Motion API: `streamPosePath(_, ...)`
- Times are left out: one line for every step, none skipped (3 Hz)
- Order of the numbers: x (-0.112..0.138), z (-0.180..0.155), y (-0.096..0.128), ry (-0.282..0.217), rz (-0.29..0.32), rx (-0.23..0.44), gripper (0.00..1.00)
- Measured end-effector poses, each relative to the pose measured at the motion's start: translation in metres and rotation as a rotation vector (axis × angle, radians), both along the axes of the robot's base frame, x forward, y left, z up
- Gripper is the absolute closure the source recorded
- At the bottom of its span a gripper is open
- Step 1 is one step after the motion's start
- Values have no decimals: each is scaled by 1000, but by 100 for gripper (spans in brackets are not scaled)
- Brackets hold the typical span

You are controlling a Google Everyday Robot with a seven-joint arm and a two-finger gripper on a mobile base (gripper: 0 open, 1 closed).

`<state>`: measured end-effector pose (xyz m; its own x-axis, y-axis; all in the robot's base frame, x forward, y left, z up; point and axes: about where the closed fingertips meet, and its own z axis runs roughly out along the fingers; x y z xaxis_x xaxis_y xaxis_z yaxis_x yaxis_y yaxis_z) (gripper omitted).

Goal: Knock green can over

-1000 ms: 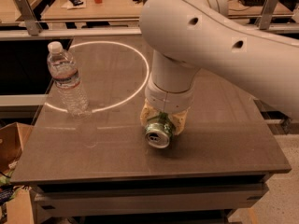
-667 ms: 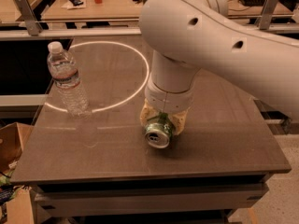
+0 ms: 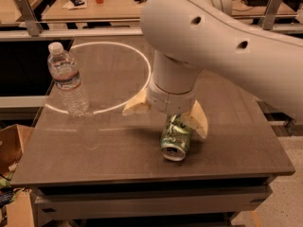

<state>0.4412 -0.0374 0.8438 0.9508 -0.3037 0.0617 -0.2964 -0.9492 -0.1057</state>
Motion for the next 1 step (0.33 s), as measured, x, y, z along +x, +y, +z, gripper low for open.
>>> streamPosePath(0,0,0,0,0,0,0)
